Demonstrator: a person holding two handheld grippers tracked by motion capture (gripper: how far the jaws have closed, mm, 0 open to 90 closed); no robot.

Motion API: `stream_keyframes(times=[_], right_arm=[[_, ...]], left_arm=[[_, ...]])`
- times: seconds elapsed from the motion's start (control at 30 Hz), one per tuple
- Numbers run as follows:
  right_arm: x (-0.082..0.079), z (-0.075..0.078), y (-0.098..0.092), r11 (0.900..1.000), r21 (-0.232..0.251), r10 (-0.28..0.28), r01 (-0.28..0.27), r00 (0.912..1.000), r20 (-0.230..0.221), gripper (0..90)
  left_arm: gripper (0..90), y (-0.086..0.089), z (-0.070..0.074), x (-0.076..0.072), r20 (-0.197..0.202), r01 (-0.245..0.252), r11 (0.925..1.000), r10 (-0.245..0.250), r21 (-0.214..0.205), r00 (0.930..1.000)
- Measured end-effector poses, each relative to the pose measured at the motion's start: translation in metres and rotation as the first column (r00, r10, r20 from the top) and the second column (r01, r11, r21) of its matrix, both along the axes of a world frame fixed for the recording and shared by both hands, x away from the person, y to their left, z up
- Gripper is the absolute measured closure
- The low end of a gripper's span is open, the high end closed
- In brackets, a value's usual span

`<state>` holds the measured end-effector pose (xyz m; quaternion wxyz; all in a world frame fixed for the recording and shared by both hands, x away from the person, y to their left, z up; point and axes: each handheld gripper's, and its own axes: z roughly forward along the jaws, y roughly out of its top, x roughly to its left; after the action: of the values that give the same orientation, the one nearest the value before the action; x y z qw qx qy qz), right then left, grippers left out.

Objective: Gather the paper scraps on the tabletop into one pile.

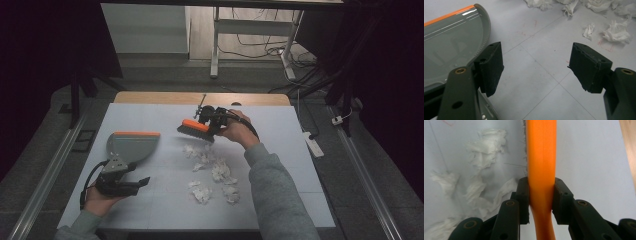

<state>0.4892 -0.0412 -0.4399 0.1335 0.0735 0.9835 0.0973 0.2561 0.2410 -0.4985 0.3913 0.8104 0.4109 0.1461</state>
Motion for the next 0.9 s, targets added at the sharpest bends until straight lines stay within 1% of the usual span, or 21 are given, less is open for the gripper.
stream_keyframes(times=[0.07,0.1,0.17,0.23,0.3,0.33,0.37,0.4,0.43,0.47,0.5,0.53,0.57,0.6,0.63,0.67,0.7,0.73,0.77,0.8,0.9], right_arm=[[0.001,-0.003,0.008,0.999,-0.03,0.034,-0.033,0.9993,0.014,70.4],[-0.002,-0.004,0.012,0.9986,-0.049,0.019,-0.019,0.9998,0.003,70.3],[-0.004,-0.009,0.018,0.9951,-0.083,0.055,-0.054,0.9985,0.001,70.4],[-0.01,-0.012,0.021,0.9888,-0.122,0.085,-0.085,0.9963,-0.009,70.4],[-0.02,-0.011,0.021,0.9847,-0.134,0.109,-0.111,0.9938,-0.022,70.5],[-0.026,-0.012,0.021,0.9823,-0.138,0.121,-0.126,0.9917,-0.043,70.5],[-0.032,-0.012,0.019,0.9792,-0.144,0.14,-0.143,0.9897,-0.03,70.5],[-0.038,-0.01,0.018,0.9726,-0.167,0.159,-0.162,0.9868,-0.033,70.6],[-0.042,-0.011,0.015,0.9706,-0.152,0.182,-0.187,0.9823,-0.043,70.5],[-0.046,-0.01,0.012,0.9644,-0.163,0.203,-0.208,0.978,-0.049,70.5],[-0.05,-0.01,0.008,0.9658,-0.156,0.2,-0.207,0.9779,-0.059,70.5],[-0.053,-0.01,0.003,0.966,-0.142,0.208,-0.216,0.9757,-0.068,70.6],[-0.056,-0.008,-0.001,0.9646,-0.157,0.201,-0.212,0.9763,-0.08,70.5],[-0.059,-0.008,-0.005,0.9662,-0.141,0.205,-0.216,0.975,-0.085,70.5],[-0.061,-0.006,-0.009,0.9634,-0.146,0.212,-0.225,0.9722,-0.1,70.5],[-0.063,-0.006,-0.013,0.9671,-0.127,0.209,-0.22,0.9733,-0.095,70.5],[-0.063,-0.006,-0.017,0.9722,-0.099,0.206,-0.212,0.9764,-0.063,70.4],[-0.062,-0.002,-0.018,0.9712,-0.112,0.205,-0.21,0.9772,-0.057,70.4],[-0.061,0.0,-0.022,0.9756,-0.079,0.201,-0.205,0.9782,-0.053,70.4],[-0.06,0.004,-0.024,0.9815,-0.059,0.18,-0.182,0.9828,-0.043,70.4],[-0.056,0.016,-0.032,0.992,0.011,0.126,-0.126,0.992,-0.01,70.4]], left_arm=[[28.3,0.001,0.0,0.0,0.001,-0.004,1.0,0.004,0.0,1.0],[28.3,0.001,0.0,-0.001,0.001,-0.004,1.0,0.004,0.0,1.0],[28.3,0.003,0.0,-0.001,0.0,-0.005,1.0,0.005,-0.007,1.0],[28.3,0.004,0.0,-0.001,0.0,-0.006,0.9999,0.006,-0.01,1.0],[28.4,0.005,0.0,-0.001,0.002,-0.005,1.0,0.005,-0.008,1.0],[28.4,0.005,0.0,-0.001,0.002,-0.006,0.9999,0.006,-0.008,1.0],[28.4,0.005,0.0,-0.001,0.002,-0.005,1.0,0.005,-0.008,1.0],[28.3,0.004,0.001,-0.002,0.003,-0.004,1.0,0.005,-0.008,1.0],[28.4,0.004,0.001,-0.002,0.004,-0.004,1.0,0.004,-0.007,1.0],[28.3,0.004,0.001,-0.002,0.004,-0.002,1.0,0.002,-0.005,1.0],[28.4,0.003,0.001,-0.002,0.004,-0.002,1.0,0.002,-0.004,1.0],[28.4,0.002,0.001,-0.002,0.005,-0.002,1.0,0.002,-0.004,1.0],[28.4,0.002,0.001,-0.002,0.005,-0.001,1.0,0.001,-0.003,1.0],[28.3,0.001,0.001,-0.002,0.004,-0.001,1.0,0.001,-0.001,1.0],[28.4,0.001,0.001,-0.002,0.004,0.0,1.0,0.0,-0.001,1.0],[28.3,0.0,0.0,-0.001,0.002,0.0,1.0,0.0,0.001,1.0],[28.4,0.0,0.0,-0.001,0.0,0.0,1.0,0.0,0.001,1.0],[28.3,0.0,0.0,-0.001,-0.001,-0.001,1.0,0.001,0.003,1.0],[28.3,0.0,0.0,-0.001,-0.001,-0.001,1.0,0.001,0.002,1.0],[28.3,0.0,0.0,-0.001,0.0,-0.001,1.0,0.001,0.003,1.0],[28.3,0.0,0.0,-0.001,0.001,-0.001,1.0,0.001,0.002,1.0]])
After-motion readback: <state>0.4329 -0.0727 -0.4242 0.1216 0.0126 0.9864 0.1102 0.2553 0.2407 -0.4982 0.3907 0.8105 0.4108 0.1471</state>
